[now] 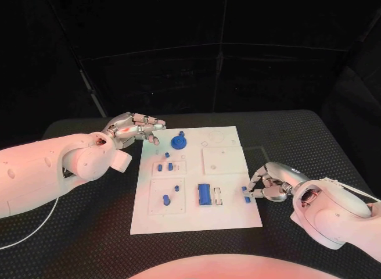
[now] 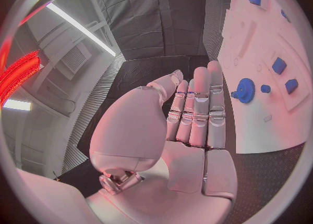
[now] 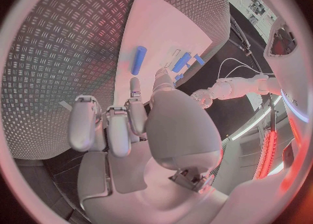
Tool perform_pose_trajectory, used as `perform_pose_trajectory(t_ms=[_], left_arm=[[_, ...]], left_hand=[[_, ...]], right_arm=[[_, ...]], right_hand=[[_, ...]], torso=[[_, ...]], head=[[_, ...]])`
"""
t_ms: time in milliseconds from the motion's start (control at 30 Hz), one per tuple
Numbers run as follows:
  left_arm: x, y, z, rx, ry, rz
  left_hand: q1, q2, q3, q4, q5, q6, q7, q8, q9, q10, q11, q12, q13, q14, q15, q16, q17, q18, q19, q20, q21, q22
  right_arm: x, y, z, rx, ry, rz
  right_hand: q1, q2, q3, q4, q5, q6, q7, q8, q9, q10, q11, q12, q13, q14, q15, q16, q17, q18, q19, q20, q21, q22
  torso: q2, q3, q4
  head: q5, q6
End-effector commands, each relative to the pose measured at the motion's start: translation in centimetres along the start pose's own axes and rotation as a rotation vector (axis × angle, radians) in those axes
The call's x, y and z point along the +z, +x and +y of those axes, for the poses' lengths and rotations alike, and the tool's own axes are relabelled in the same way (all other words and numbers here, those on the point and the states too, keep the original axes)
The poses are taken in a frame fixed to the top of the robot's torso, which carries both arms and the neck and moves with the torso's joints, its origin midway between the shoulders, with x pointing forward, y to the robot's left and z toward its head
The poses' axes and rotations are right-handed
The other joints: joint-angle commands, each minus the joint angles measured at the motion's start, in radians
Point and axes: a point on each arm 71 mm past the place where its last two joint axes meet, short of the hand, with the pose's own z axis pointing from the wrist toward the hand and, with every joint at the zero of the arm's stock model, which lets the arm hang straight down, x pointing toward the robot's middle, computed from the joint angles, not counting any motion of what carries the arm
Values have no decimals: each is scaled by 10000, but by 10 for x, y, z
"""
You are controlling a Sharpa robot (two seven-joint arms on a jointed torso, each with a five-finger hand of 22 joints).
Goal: Assemble the parts on the task board
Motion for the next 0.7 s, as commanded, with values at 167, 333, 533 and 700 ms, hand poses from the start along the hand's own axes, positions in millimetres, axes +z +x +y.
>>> perform_pose_trajectory(t_ms=[167,333,533,700], left_arm=[[0,1,-2,-60,177,68],[0,1,-2,-62,175,75],[0,1,-2,-61,167,67],[0,1,-2,-65,155,81]], left_hand=[[41,90,-50,-27,-14,-37,-10,-48,-8,-89,-12,54,-5,-68,5,27,-17,132,-37,12,-31,-17],[41,90,-50,-27,-14,-37,-10,-48,-8,-89,-12,54,-5,-68,5,27,-17,132,-37,12,-31,-17],[41,90,-50,-27,-14,-37,-10,-48,-8,-89,-12,54,-5,-68,5,27,-17,132,-37,12,-31,-17],[41,90,-50,-27,-14,-37,-10,-48,-8,-89,-12,54,-5,-68,5,27,-17,132,-37,12,-31,-17]], right_arm=[[5,3,3,-982,26,35],[9,7,5,-1182,22,243],[13,11,6,-1402,22,466],[15,13,5,-1709,29,624]], right_hand=[[84,18,-116,8,152,92,17,-67,18,-85,-2,-53,-39,723,8,-44,1173,11,-60,-3,-79,-21],[96,27,-124,7,199,108,14,-82,22,-82,-6,-53,-36,725,4,-43,1179,11,-61,-7,-83,-24],[170,83,-133,-8,351,175,-2,-117,39,-80,-20,-66,-38,726,-9,-47,1181,12,-65,-20,-95,-33],[321,159,-136,-44,625,248,-19,-173,62,-77,-38,-82,-39,731,-25,-47,1191,11,-61,-37,-102,-30]], torso=[[21,-6,-7],[11,0,14],[7,-4,4],[-1,-8,-5]], head=[[2,-116],[-11,-182],[5,-207],[-1,-225]])
